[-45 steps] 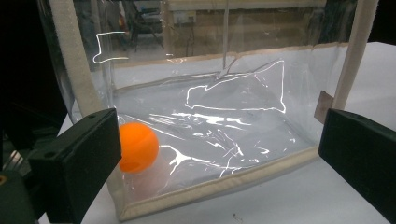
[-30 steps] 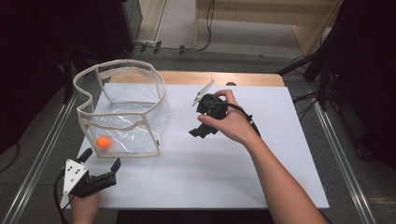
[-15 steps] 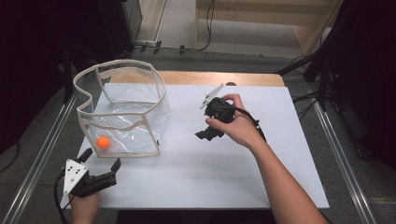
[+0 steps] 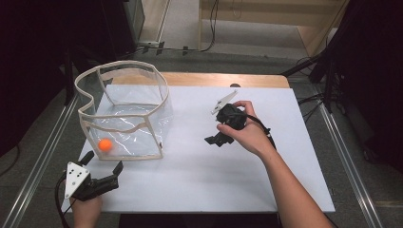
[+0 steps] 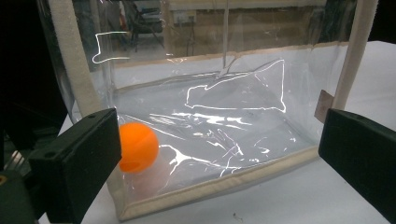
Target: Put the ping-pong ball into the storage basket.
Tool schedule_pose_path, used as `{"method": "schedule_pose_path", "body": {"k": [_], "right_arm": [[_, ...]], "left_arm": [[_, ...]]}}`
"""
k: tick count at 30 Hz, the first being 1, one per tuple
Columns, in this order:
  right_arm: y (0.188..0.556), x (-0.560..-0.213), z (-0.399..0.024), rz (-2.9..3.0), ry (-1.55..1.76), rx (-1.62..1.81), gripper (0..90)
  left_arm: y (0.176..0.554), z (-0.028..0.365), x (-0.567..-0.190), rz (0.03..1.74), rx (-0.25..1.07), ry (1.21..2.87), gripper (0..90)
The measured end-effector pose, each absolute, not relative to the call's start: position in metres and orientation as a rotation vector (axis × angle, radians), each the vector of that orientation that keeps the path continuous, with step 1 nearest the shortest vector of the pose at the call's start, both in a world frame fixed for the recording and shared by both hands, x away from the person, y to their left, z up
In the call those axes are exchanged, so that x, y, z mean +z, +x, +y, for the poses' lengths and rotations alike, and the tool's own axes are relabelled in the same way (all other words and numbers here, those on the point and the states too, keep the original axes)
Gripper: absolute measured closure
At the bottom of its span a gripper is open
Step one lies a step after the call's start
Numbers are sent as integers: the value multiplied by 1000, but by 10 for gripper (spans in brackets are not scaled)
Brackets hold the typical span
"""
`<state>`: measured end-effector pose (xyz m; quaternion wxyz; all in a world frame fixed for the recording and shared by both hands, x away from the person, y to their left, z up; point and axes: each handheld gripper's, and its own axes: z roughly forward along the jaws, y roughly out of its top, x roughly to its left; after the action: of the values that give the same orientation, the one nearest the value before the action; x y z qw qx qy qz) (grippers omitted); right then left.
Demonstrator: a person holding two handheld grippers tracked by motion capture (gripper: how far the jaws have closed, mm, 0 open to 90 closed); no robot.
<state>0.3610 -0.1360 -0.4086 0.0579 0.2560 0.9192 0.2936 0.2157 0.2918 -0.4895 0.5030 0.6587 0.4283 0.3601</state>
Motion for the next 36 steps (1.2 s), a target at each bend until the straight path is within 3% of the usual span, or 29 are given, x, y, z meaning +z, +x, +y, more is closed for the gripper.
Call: {"method": "schedule_pose_path", "body": {"k": [36], "right_arm": [[334,-434,-183,2683,888,1012,0]], "left_arm": [[216,292,-490,1035,871,1592,0]]}}
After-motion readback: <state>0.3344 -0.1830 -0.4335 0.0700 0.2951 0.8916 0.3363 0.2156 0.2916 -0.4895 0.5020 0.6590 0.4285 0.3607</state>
